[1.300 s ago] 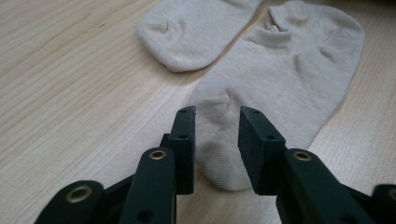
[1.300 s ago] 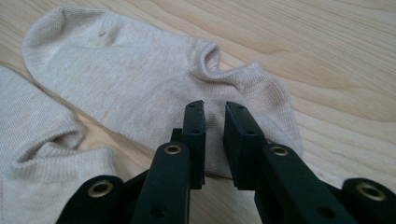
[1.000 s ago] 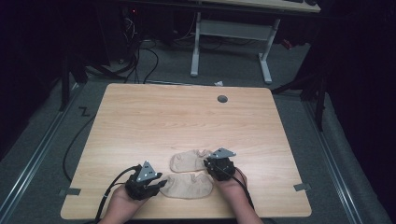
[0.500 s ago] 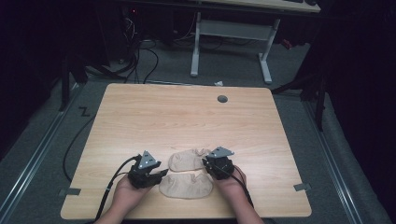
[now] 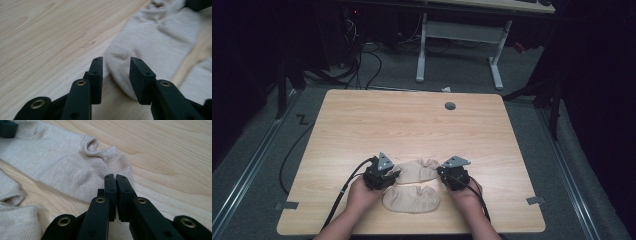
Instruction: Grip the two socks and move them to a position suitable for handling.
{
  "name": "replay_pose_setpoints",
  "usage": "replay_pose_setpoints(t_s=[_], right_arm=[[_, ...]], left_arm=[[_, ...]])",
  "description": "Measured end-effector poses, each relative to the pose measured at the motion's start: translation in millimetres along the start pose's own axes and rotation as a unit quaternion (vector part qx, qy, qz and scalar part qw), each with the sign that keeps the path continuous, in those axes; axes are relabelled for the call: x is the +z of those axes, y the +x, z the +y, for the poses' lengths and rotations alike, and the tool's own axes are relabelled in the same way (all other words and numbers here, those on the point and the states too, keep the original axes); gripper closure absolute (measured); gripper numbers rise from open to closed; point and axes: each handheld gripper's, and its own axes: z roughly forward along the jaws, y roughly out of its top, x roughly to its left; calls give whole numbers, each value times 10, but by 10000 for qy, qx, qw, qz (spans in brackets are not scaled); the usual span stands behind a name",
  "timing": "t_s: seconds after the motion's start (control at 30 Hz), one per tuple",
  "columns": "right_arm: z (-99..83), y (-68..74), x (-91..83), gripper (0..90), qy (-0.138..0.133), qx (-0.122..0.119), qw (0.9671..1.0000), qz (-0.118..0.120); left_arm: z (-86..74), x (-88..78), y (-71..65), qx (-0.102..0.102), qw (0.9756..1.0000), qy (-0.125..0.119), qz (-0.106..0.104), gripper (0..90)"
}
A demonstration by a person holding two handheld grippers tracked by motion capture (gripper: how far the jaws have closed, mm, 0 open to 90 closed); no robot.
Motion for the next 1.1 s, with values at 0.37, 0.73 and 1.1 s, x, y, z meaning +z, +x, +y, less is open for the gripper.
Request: replay_pose_setpoints(t_s=[0.37,0.73,1.1], right_arm=[[20,-34,-77,667,-227,369,9991,21],[-16,-43,35,737,-121,415,9988,221],[36,54,-123,842,-433,168,9989,96]], left_arm=[[-6,-23,100,-270,9995,-156,28,566],[-107,-20,102,-671,9970,-264,-265,712],[-37,-132,67,-576,9965,-510,-339,864]])
